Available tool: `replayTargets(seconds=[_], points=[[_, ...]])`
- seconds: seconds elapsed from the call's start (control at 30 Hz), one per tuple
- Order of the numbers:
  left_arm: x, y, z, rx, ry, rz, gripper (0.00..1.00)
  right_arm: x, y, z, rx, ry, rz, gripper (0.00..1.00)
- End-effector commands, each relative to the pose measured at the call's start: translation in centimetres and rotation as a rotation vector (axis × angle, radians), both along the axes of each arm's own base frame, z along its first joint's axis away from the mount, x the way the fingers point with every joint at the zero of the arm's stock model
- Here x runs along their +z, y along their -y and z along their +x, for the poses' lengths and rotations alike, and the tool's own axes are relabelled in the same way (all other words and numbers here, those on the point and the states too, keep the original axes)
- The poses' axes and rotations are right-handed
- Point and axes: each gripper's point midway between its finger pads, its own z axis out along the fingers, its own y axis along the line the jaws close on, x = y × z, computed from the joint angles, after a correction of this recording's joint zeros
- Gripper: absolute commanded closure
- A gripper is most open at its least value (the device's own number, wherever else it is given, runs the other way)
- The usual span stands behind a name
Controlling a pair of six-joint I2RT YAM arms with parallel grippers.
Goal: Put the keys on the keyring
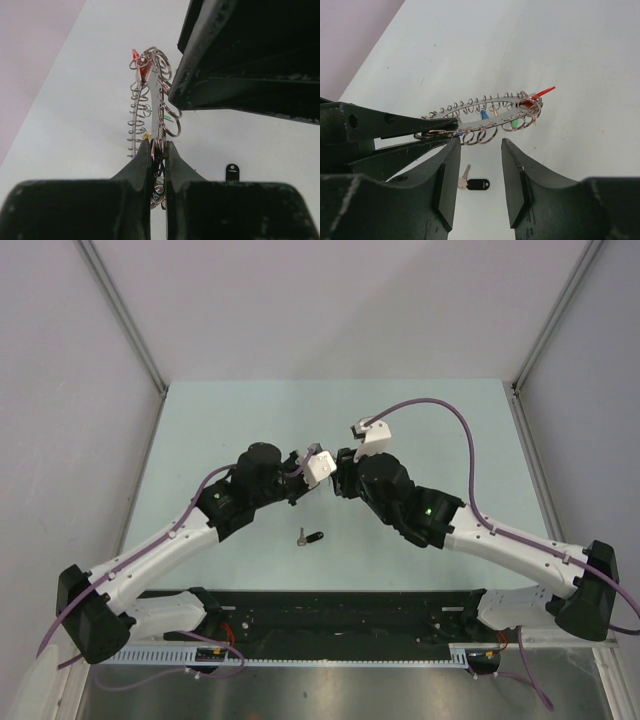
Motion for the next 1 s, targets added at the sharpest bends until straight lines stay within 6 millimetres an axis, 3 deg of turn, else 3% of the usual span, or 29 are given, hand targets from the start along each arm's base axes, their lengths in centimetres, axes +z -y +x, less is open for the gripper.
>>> replayTargets(seconds=[0.0, 0.37, 0.6, 0.83, 0.97], points=[[4.2, 0.3, 0.4, -0.007, 0.131, -0.079, 0.92, 1.3, -0.2, 0.6, -0.028, 0.0, 0.044, 0.58], [4.5, 0.5, 0.1, -0.015, 0.13, -0.09, 0.92, -0.1, -0.7, 1.2, -0.024, -0.03, 0.024, 0.62], [4.3, 0.6, 0.1, -0.017, 0.127, -0.085, 0.92, 1.0, -1.4, 1.3, 0.006, 0.005, 0.052, 0.61], [4.3, 0.5, 0.1, -0.017, 0.132, -0.078, 0.92, 1.3, -0.6, 1.7, -0.027, 0.031, 0.026, 0.62], [4.2, 0.4, 0.1, -0.011, 0.132, -0.076, 0.92, 1.1, 0.3, 2.0, -0.063, 0.039, -0.005, 0.67]])
